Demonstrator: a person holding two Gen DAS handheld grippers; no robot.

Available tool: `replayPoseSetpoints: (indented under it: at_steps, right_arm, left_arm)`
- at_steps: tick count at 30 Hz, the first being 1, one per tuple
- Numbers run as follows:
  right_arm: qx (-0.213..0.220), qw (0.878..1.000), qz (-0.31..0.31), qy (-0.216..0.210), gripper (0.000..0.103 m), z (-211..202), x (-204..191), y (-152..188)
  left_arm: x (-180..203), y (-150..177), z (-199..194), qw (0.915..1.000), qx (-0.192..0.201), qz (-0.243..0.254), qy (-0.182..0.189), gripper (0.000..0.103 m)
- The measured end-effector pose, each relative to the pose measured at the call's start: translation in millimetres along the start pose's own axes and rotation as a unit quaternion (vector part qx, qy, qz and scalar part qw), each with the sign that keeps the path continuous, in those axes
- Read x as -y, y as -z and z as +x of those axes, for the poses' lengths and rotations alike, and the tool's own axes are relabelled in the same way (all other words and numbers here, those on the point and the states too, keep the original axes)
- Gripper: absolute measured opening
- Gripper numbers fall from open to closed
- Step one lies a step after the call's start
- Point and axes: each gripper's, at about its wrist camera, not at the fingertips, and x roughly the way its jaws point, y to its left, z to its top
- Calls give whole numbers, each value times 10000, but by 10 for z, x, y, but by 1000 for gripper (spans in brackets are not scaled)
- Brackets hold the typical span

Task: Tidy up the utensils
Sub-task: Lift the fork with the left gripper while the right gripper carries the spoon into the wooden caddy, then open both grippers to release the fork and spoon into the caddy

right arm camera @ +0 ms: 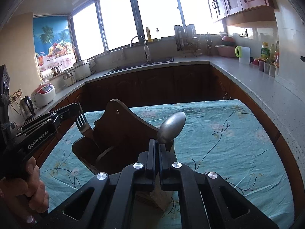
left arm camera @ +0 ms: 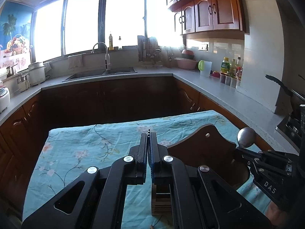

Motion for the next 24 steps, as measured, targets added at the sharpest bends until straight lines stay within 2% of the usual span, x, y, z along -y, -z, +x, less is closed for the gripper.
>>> replayPoseSetpoints:
  at_steps: [6,9,11,12,13,16,18,20,22,24]
  right_arm:
    - [-1,10000,18,-30,3,0,-4,-22]
    - [12,10000,64,-60,10,-22,-14,-27]
    - [17,9999,116,-94,17,-49,4,-29]
    - [30,9998,149,-102,26,-71,18,-26]
    - [52,9997,189,-121,39,-99,33,-23]
    - [164,9993,293,-134,49,-211,64,-4]
    - [243,9989,370,-128,54,-290,93,13]
    - [314,9983,470,-101,63,-380,133,34]
    - [418,9973,599,-121,81,-495,184,72]
    - [499,9962,705,-123,92,-607,222,115]
  left_arm:
    - [11,-14,16,9999,-67,-45,83,4]
    - [1,-18,-32,9998,-65,-100,148,5]
    - [-8,-37,-93,9998,-35,-130,171,12]
    - [-22,-50,-136,9997,-3,-164,159,20]
    - [-42,-62,-179,9997,41,-194,129,25]
    - [-146,-82,-323,9993,160,-344,23,50]
    - [-238,-71,-415,9988,188,-461,-15,53]
    - [-334,-30,-502,9981,152,-588,-72,63]
    - [-437,37,-607,9973,141,-703,-169,69]
    - [-517,131,-709,9966,109,-786,-242,73]
